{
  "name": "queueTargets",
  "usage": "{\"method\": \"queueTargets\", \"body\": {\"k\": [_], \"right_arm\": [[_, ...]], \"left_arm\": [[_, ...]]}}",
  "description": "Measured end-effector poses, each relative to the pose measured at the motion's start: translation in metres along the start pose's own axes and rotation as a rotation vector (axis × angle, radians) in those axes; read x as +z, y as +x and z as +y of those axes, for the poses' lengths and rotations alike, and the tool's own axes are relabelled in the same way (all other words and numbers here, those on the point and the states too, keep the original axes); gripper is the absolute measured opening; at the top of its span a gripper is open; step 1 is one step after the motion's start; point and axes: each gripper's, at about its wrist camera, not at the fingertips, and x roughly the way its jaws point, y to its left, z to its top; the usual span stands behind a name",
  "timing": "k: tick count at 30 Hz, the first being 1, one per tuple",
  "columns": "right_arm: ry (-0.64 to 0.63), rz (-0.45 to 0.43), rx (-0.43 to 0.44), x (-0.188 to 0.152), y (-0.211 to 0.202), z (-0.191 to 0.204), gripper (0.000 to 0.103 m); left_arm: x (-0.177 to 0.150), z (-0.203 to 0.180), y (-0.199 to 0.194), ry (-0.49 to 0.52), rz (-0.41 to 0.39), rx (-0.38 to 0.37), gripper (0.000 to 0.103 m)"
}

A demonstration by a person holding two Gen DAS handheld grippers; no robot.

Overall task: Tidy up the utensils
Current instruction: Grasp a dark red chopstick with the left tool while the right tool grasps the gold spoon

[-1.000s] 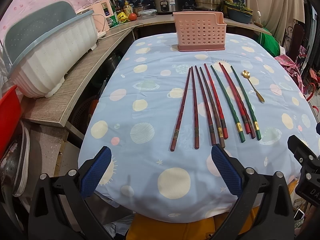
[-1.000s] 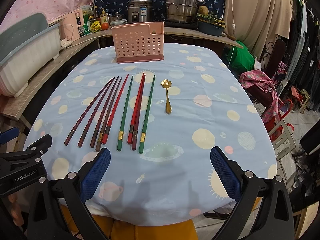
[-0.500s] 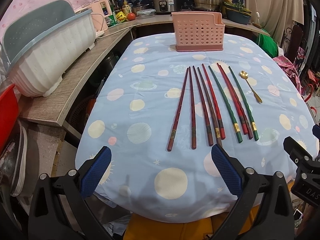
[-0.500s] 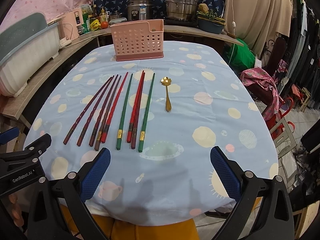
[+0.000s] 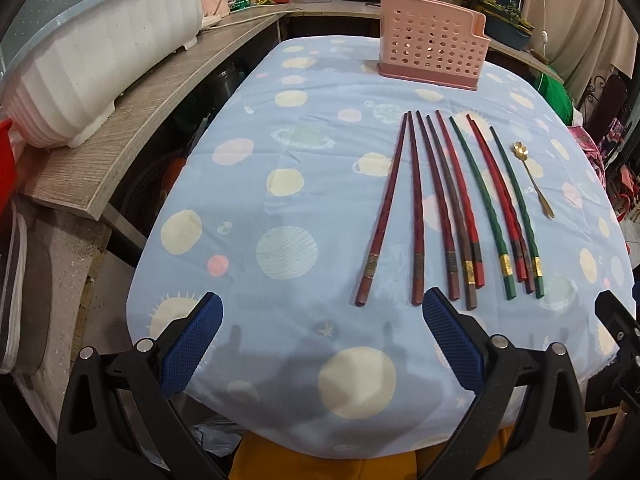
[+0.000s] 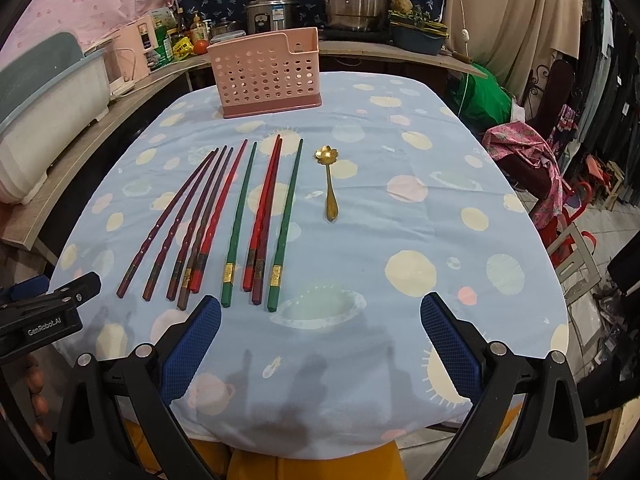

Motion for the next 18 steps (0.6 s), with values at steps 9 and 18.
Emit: {"method": "queueTargets", "body": {"k": [9,18], "right_arm": [[0.026,0.024,0.018,0.014,0.026,-0.007,0.096],[0.04,0.044,0.022,0.026,0.048,-0.012,0.096]], "left_arm": [[0.009,0.007,0.035,-0.012,0.034,0.021,0.096],[0.008,0.003,0.058,0.018,0.098,-0.027,0.078]]}}
